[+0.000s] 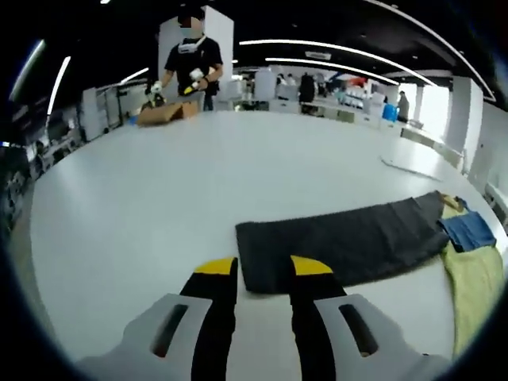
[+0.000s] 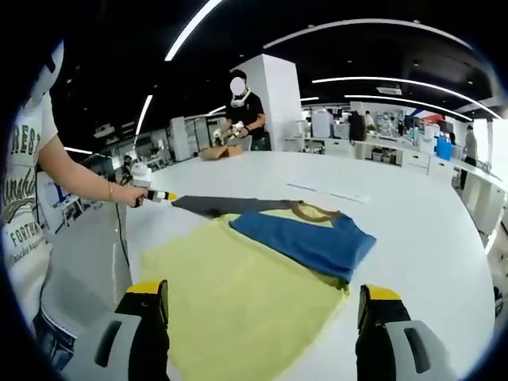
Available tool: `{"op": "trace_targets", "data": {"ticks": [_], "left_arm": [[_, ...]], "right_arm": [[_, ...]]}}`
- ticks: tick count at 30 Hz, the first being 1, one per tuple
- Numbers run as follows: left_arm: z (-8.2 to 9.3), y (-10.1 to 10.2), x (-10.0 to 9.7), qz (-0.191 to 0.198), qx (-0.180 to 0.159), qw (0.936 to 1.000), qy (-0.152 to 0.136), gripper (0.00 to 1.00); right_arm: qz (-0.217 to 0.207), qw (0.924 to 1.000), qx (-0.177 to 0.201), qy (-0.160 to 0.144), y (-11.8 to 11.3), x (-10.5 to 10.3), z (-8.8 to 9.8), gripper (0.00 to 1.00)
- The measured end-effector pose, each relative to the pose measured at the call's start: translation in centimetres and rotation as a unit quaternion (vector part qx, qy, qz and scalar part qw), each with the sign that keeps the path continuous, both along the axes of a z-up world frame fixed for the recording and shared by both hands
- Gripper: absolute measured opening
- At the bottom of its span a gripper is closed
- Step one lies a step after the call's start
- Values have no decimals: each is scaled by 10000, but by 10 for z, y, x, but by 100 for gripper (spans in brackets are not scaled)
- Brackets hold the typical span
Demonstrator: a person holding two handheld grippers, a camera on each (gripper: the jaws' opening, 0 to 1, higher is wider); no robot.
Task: Fold the garment on the visible template until the final outline fits inside the template.
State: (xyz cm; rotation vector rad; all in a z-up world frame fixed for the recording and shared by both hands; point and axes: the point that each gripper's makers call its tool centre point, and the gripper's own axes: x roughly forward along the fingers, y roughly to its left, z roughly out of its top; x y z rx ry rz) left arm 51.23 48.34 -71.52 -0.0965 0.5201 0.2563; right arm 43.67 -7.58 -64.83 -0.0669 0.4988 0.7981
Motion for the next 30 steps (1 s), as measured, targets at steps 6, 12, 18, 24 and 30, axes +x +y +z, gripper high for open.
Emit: {"op": "trace_targets", "data": {"ticks": [6,12,18,24,30], "left_arm": [[-15,-7,-5,-22,-45,9996,278,23],[-19,-2,-4,137,-105,9994,301,22],[-24,-5,-5,176,-149,9988,423,19],[-24,-2,-7,370,-206,9976,547,15],[-25,-4,-6,308,-221,9965,743,6]], "right_arm": [[8,10000,-16,32,0,-1,-2,99],[-14,10000,-55,54,-2,-2,-3,99],[-46,9999,-93,103,-4,-3,-6,99],[-33,9998,-145,107,-4,-4,-9,98],[-51,9998,-165,111,-5,-4,-10,97]]}}
